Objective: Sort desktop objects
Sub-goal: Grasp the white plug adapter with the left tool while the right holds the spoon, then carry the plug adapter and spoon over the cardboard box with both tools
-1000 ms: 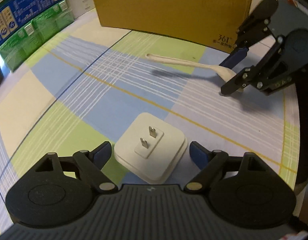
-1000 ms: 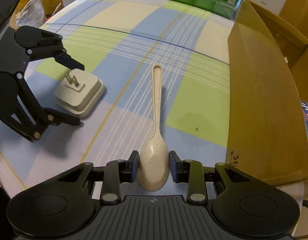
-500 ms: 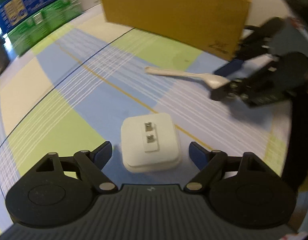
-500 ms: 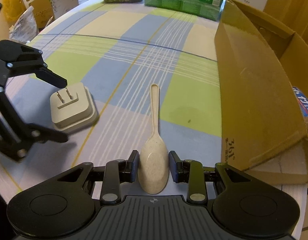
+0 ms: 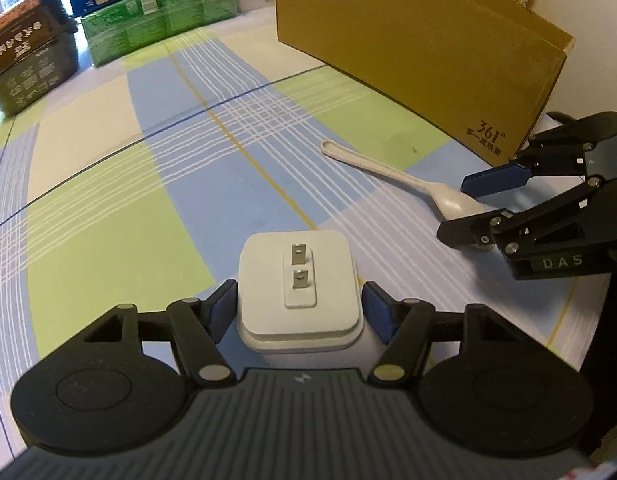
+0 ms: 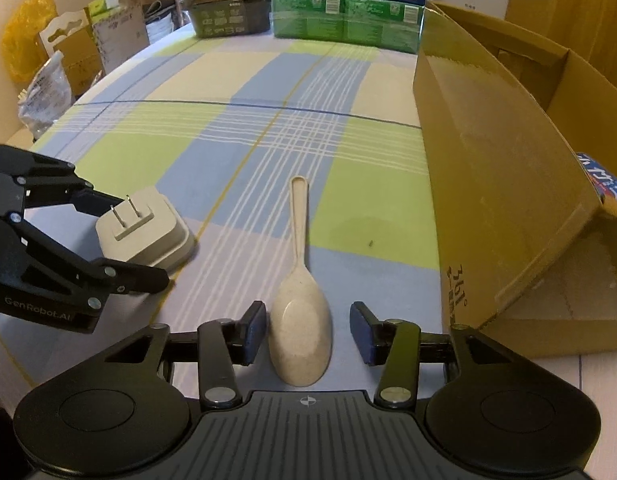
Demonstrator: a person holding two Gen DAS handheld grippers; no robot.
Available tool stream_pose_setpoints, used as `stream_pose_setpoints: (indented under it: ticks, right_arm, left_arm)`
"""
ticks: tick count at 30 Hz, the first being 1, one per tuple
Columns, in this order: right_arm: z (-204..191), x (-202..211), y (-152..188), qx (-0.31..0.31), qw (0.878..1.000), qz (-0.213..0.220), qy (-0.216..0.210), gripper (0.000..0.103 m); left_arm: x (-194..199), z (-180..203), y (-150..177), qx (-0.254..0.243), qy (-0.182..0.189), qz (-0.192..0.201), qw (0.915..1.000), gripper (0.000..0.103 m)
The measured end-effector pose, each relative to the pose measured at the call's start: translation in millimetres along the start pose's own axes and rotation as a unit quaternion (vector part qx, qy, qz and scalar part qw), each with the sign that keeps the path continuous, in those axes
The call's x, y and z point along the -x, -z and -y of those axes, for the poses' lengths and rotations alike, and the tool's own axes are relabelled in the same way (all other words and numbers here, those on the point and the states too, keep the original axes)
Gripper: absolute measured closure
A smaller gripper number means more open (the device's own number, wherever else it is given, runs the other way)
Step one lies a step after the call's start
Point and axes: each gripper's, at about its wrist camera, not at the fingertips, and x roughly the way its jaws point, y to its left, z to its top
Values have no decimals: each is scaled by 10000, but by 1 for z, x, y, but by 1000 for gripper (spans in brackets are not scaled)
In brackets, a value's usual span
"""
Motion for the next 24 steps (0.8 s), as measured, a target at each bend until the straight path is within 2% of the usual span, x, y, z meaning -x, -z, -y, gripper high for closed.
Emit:
stream_pose_setpoints:
  ticks: [5,8,13,24]
  right_arm:
    - [-3,0,3,91,9999,118,-50,59]
    - [-6,1,4,161,9997,145,-65,73]
    - [-7,0,5,194,9997,134,-65,74]
    - [-9,18,3,27,9987,515,-22,74]
  left_arm:
    - [1,-1,3,62,-5,61,10000,40]
    - [1,1,3,42,-29,75,10000,40]
    - [1,2,3,105,-68,66,9999,41]
    - [14,12,5,544,-255,296,9978,42]
